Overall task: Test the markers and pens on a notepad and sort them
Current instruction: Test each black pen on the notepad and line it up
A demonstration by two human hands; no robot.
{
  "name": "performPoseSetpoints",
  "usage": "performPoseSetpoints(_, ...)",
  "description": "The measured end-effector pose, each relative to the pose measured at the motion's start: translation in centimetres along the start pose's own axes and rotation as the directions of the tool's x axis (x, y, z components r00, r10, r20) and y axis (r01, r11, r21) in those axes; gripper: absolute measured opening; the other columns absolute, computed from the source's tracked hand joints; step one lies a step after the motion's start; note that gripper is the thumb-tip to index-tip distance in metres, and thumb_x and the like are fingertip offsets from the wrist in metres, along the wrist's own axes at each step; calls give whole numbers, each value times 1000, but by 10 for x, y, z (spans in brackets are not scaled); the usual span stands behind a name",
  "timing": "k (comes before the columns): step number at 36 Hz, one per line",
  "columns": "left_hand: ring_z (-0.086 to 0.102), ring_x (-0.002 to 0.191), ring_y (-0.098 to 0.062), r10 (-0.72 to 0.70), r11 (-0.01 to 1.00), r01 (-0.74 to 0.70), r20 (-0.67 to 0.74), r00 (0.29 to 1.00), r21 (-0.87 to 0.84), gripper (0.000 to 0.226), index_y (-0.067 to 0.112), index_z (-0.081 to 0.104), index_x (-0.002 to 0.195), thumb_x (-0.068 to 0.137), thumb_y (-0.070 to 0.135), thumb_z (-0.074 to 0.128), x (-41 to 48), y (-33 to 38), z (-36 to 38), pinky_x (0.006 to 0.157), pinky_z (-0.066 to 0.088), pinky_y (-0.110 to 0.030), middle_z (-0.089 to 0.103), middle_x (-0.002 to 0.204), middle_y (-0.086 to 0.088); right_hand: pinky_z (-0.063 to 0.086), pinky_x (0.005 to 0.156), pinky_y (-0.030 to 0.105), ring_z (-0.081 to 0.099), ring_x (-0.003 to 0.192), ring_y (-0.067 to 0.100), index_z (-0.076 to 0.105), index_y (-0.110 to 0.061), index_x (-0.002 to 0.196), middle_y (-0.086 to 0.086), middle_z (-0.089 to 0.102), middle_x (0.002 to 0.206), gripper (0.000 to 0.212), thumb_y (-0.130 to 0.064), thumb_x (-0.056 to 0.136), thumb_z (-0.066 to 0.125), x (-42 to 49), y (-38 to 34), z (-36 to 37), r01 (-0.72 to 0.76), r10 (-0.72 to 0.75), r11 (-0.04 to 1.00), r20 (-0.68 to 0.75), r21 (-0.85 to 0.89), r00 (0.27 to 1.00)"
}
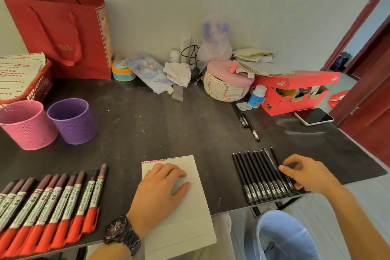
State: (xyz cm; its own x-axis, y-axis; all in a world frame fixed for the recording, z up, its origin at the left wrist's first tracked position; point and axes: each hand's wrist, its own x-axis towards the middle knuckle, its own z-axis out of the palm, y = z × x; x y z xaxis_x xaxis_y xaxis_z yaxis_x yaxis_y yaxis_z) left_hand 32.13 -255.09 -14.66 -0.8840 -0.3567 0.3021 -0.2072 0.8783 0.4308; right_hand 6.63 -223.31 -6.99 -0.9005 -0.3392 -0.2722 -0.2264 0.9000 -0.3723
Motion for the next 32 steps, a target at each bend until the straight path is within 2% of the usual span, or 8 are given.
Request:
performPoseSetpoints(5,55,107,-6,-15,1000,15,20,1000,-5,34,38,66,109,92,61,49,1,1,-2,88,40,-21,61,113,22,46,57,21,68,55,1,61,-37,98,-15,71,79,10,-44,93,67,2,-2,2,13,-14,999,-17,-42,1000)
performPoseSetpoints(14,51,112,-5,-23,1000,24,60,998,-14,34,40,64,114,93,62,49,2,1,-2,93,39,-21,58,118,24,51,63,25,69,57,3,61,-39,100,-14,71,85,7,-37,95,66,7,-2,6,4,-4,997,-6,-75,1000)
performPoseSetpoints(17,53,110,-5,-30,999,31,47,998,-18,33,41,65,111,92,62,50,2,0,-1,91,39,-20,60,116,24,52,75,34,67,72,9,59,-39,102,-17,67,90,12,-48,94,62,15,-9,5,-22,12,993,-89,-114,996)
performPoseSetpoints(20,54,109,-6,-27,1000,27,45,999,-6,35,41,65,111,91,64,47,2,-1,2,91,39,-20,59,116,25,46,75,35,63,88,18,60,-34,109,-17,66,90,26,-54,93,61,31,-28,6,14,-27,998,-210,-61,977)
performPoseSetpoints(23,56,106,-6,-20,1000,20,29,999,4,33,41,66,108,91,63,47,2,0,1,89,42,-21,61,113,24,45,80,36,64,107,27,60,-24,124,-2,69,113,43,-53,93,62,56,-56,12,42,-50,999,-268,-33,962)
performPoseSetpoints(25,56,106,-6,-23,1000,22,32,999,5,29,41,65,108,91,61,52,2,0,1,89,40,-21,61,113,23,49,87,42,61,115,32,55,-17,133,7,62,127,52,-52,94,60,72,-74,15,27,-42,998,-262,-58,964)
performPoseSetpoints(28,56,105,-5,-24,1000,24,35,999,15,26,41,66,107,91,59,56,1,0,1,88,39,-20,61,113,23,49,95,49,53,124,40,49,-8,139,18,52,137,59,-49,97,57,92,-95,20,-20,-15,987,-215,-157,977)
performPoseSetpoints(32,58,100,-6,-16,999,14,39,999,38,25,42,68,106,91,58,55,3,2,-1,83,42,-19,61,111,24,49,95,46,53,124,40,57,-6,132,20,52,135,47,-41,101,54,107,-104,25,-81,33,965,-190,-250,981)
